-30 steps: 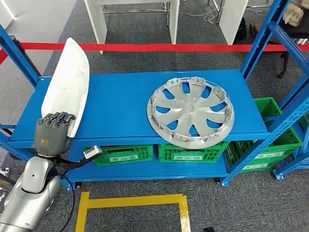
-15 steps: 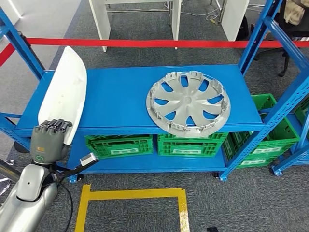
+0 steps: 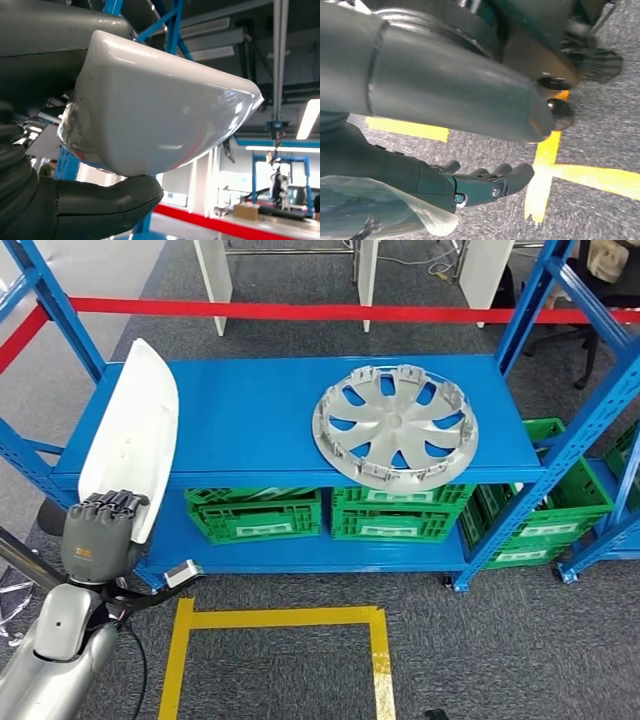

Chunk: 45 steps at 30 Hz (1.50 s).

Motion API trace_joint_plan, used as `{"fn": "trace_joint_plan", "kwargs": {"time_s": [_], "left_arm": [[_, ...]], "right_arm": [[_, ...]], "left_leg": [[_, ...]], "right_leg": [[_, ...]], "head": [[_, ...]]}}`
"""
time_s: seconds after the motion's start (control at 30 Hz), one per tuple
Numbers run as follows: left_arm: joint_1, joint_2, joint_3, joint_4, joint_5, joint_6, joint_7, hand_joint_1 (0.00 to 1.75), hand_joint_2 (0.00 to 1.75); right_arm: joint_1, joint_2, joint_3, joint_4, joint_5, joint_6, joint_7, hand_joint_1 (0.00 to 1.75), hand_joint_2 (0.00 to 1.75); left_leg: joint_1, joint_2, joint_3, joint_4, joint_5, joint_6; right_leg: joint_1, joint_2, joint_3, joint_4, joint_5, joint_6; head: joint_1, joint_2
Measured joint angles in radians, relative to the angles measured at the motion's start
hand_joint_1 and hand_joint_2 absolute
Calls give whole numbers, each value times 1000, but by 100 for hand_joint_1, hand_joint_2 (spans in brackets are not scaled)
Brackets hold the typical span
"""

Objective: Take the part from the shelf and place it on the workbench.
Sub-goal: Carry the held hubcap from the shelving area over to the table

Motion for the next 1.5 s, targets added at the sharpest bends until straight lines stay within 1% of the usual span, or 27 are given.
{"fn": "trace_joint_plan", "kwargs": {"time_s": [0.1, 0.13, 0.17, 0.23, 0.3, 0.33, 0.37, 0.43, 0.5, 0.6, 0.63, 0.7, 0.77, 0.8, 0.83, 0.87, 0.93, 1.0, 1.03, 1.1, 1.17, 1.27, 1.3, 1.33, 1.37, 1.43, 1.5], "left_arm": [[1, 0, 1, -2, 0, 0, 0, 175, 175], [2, 0, 1, -2, 0, 0, 0, 175, 175], [3, 0, 1, -2, 0, 0, -1, 175, 175], [4, 0, 1, -2, 0, 0, -1, 175, 175], [6, 0, 1, -2, 0, 0, -1, 175, 175], [7, 0, 1, -2, 0, 0, -1, 175, 175], [7, 0, 1, -2, 0, 0, -1, 175, 175], [8, 0, 2, -3, 2, 0, -2, 175, 175], [9, -1, 3, -9, 3, 1, -7, 175, 175], [20, -3, 8, -23, -6, 1, -10, 175, 175], [27, -3, 11, -29, -11, 1, -8, 175, 175], [45, -4, 18, -46, -24, 1, 0, 175, 175], [67, -3, 29, -64, -32, 1, 9, 175, 175], [77, -2, 34, -70, -31, 1, 12, 175, 175], [85, -2, 41, -74, -25, 1, 15, 175, 175], [89, -3, 48, -75, -13, 1, 17, 175, 175], [91, -9, 69, -75, 16, 1, 15, 175, 175], [89, -17, 93, -75, 30, 2, 4, 175, 175], [89, -19, 103, -75, 32, 2, -3, 175, 175], [91, -23, 122, -75, 36, 2, -15, 175, 175], [98, -27, 139, -78, 40, 2, -27, 175, 175], [107, -31, 164, -85, 43, 2, -45, 175, 175], [109, -33, 170, -87, 44, 2, -50, 175, 175], [112, -35, 175, -90, 44, 2, -56, 175, 175], [115, -37, 178, -92, 44, 2, -60, 175, 175], [117, -39, 185, -99, 44, 2, -64, 175, 175], [117, -39, 191, -107, 44, 2, -65, 175, 175]], "right_arm": [[1, 0, 0, 0, 0, 0, 0, 0, 0], [1, 0, 0, 0, 0, 0, 0, 0, 0], [1, 0, -1, 0, 0, 0, 0, 0, 0], [1, 0, -2, 0, 0, 0, 0, 0, 0], [1, 0, -4, 0, 0, 0, 0, 0, 0], [1, 0, -4, 0, 0, 0, 0, 0, 0], [1, 0, -5, 0, 0, 0, 0, 0, 0], [1, 0, -5, 0, 0, 0, 3, 0, 0], [0, 0, -6, 0, -1, 0, 10, 0, 0], [2, 3, -6, 1, 1, -2, 31, 0, 0], [3, 4, -6, 1, 4, -6, 37, 0, 0], [7, 5, -6, 2, 11, -16, 46, 0, 0], [11, 6, -6, 3, 16, -27, 50, 0, 0], [13, 7, -6, 3, 16, -33, 52, 0, 0], [15, 6, -6, 4, 13, -41, 56, 0, 0], [17, 4, -6, 5, 9, -49, 63, 0, 0], [17, -3, -7, 7, -1, -59, 76, 0, 0], [16, -9, -8, 8, -6, -59, 79, 0, 0], [16, -11, -8, 8, -8, -59, 77, 0, 0], [17, -12, -9, 9, -13, -59, 68, 0, 0], [20, -13, -10, 9, -15, -60, 54, 0, 0], [21, -14, -11, 10, -16, -62, 27, 0, 0], [21, -14, -12, 10, -16, -62, 20, 0, 0], [20, -14, -13, 10, -17, -63, 13, 0, 0], [20, -14, -14, 10, -18, -63, 8, 0, 0], [20, -14, -14, 10, -18, -63, 1, 0, 0], [20, -14, -14, 10, -18, -62, -3, 0, 0]], "left_leg": [[2, -1, -6, 4, 13, -15], [3, -1, -12, 18, -8, -21], [5, 0, -21, 45, -43, -26], [9, 0, -49, 163, -149, -35], [11, 0, -62, 279, -202, -39], [12, 0, -48, 292, -193, -39], [12, 0, -16, 264, -170, -37], [11, 0, 83, 125, -130, -28], [6, 0, 153, 7, -130, -19], [-1, 1, 152, -27, -121, 0], [-1, 3, 145, -30, -110, 9], [1, 6, 121, -36, -86, 23], [-2, 7, 89, -35, -62, 30], [-3, 7, 72, -34, -50, 30], [-5, 7, 54, -32, -38, 30], [-6, 7, 37, -30, -27, 29], [-6, 6, 7, -21, -6, 24], [-8, 5, -13, -10, 11, 15], [-8, 5, -19, -7, 20, 9], [-5, 6, -26, -7, 38, -2], [-1, 4, -36, 14, 7, -15], [8, 4, -65, 173, -143, -31], [10, 4, -70, 235, -172, -35], [11, 4, -66, 276, -177, -37], [12, 4, -47, 281, -159, -38], [13, 3, 38, 182, -112, -34], [10, 3, 130, 42, -114, -24]], "right_leg": [[2, -3, -11, -12, 6, -19], [1, -6, -20, -11, 14, -30], [0, -9, -28, -12, 23, -40], [1, -13, -49, -10, 45, -49], [4, -16, -76, -6, 67, -50], [5, -18, -91, -2, 76, -50], [6, -19, -105, 2, 84, -49], [8, -19, -127, 10, 97, -43], [9, -19, -138, 13, 111, -33], [4, -19, -148, 9, 133, -12], [2, -17, -153, 15, 122, -7], [0, -11, -179, 77, 44, 1], [0, -7, -211, 204, -58, 5], [0, -7, -217, 261, -79, 6], [0, -7, -211, 293, -73, 7], [1, -7, -190, 292, -47, 6], [2, -6, -98, 188, 6, 1], [4, -4, 12, 33, -4, -7], [6, -3, 41, -16, -18, -12], [9, -3, 43, -43, -21, -25], [8, -9, 24, -42, -1, -42], [10, -16, -10, -42, 34, -57], [11, -18, -24, -39, 46, -57], [13, -19, -39, -34, 58, -56], [13, -20, -57, -27, 68, -55], [13, -21, -92, -11, 84, -51], [15, -21, -115, 2, 96, -43]], "head": [[0, 0], [-1, 0], [-3, 0], [-6, 0], [-6, 0], [-6, 0], [-6, 0], [-7, 0], [-6, 0], [-6, 0], [-5, 0], [-1, 0], [3, 0], [3, 0], [3, 0], [3, 0], [4, 0], [4, 0], [3, 0], [4, 0], [1, 0], [-5, 0], [-5, 0], [-5, 0], [-5, 0], [-5, 0], [-5, 0]]}}
